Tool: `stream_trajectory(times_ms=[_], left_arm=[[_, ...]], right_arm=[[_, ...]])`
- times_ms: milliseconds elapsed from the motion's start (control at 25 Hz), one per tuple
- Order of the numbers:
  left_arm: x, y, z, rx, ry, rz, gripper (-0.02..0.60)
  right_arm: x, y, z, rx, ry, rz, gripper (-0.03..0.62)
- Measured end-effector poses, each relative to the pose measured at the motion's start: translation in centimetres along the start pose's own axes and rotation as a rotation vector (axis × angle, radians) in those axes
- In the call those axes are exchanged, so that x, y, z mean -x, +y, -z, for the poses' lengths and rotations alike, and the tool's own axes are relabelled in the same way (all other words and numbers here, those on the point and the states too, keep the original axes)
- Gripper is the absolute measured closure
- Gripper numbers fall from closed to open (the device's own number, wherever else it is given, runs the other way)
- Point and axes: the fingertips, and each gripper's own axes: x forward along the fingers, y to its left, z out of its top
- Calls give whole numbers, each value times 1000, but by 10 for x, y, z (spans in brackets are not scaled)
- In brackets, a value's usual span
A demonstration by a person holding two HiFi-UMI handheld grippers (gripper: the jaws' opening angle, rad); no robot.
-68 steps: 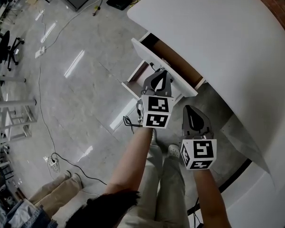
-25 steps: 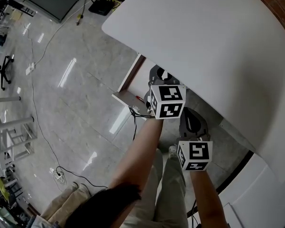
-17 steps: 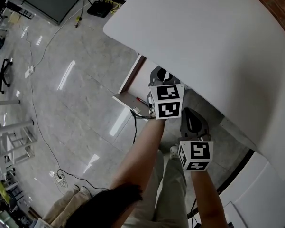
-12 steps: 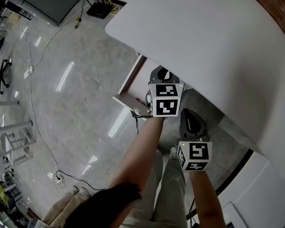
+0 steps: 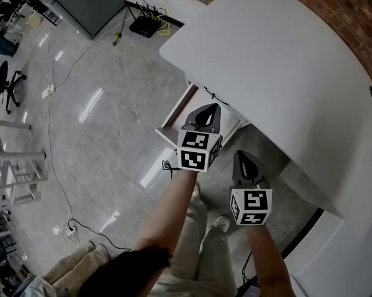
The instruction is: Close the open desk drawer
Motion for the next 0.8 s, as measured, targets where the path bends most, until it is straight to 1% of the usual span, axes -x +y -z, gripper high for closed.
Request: stream_trajectory(times_ms=[160, 360, 520, 680, 800], left_arm=[[43, -25, -25, -35, -53, -3, 583], [108, -54, -55, -42, -125, -12, 583], [165, -86, -67, -78, -139, -22, 583], [219, -117, -81, -35, -196, -26, 583], [254, -136, -87, -53, -218, -49, 583]], right_arm=[[33, 3, -12, 32, -12, -36, 583], [82, 6, -32, 87, -45, -67, 583], [127, 12, -53, 141, -83, -105, 583], [168, 18, -69, 187, -120, -140, 583], [194, 24, -77, 211, -141, -165, 583]])
